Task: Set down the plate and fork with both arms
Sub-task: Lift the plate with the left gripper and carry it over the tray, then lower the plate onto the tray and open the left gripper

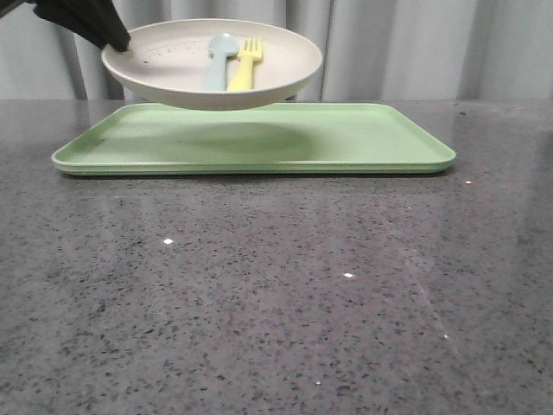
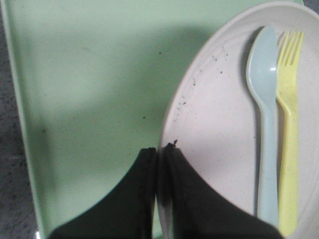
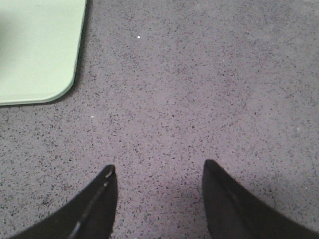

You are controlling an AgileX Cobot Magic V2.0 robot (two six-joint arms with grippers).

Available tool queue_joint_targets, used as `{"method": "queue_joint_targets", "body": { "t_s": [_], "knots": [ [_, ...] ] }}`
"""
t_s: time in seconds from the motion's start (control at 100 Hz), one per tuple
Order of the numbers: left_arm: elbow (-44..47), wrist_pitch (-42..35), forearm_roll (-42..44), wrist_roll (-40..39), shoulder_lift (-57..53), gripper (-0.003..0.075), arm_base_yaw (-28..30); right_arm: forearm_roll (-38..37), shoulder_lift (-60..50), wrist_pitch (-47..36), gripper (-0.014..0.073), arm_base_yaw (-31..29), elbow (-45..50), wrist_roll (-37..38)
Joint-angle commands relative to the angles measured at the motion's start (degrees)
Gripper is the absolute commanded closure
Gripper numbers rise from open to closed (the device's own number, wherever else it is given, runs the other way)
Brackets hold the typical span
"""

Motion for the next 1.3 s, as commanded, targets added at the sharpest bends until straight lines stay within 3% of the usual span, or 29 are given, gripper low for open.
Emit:
{"method": "queue_joint_targets", "body": {
  "t_s": [0.0,0.16,0.95,1.02,1.19,1.29],
  "knots": [
    [-4.6,-2.0,-2.3,-2.5,-0.4,0.0741,-1.4,-0.4,0.5,-3.3,0.019,-0.2,-2.1,-0.3],
    [-6.6,-3.0,-1.5,-6.1,2.8,0.0741,-1.6,-0.4,0.5,-3.3,0.019,-0.2,-2.1,-0.3],
    [-6.6,-2.7,-0.2,-6.1,7.6,0.0735,-2.1,-0.4,0.5,-3.3,0.019,-0.2,-2.1,-0.3],
    [-6.6,-2.5,-0.2,-6.1,7.6,0.0699,-2.1,-0.4,0.5,-3.3,0.019,-0.2,-2.1,-0.3],
    [-6.6,-2.3,-0.2,-6.0,7.5,0.051,-2.1,-0.4,0.5,-3.3,0.019,-0.2,-2.1,-0.3],
    [-6.6,-2.3,-0.1,-6.0,7.3,0.0437,-2.0,-0.4,0.5,-3.3,0.019,-0.2,-2.1,-0.3]
  ]
}}
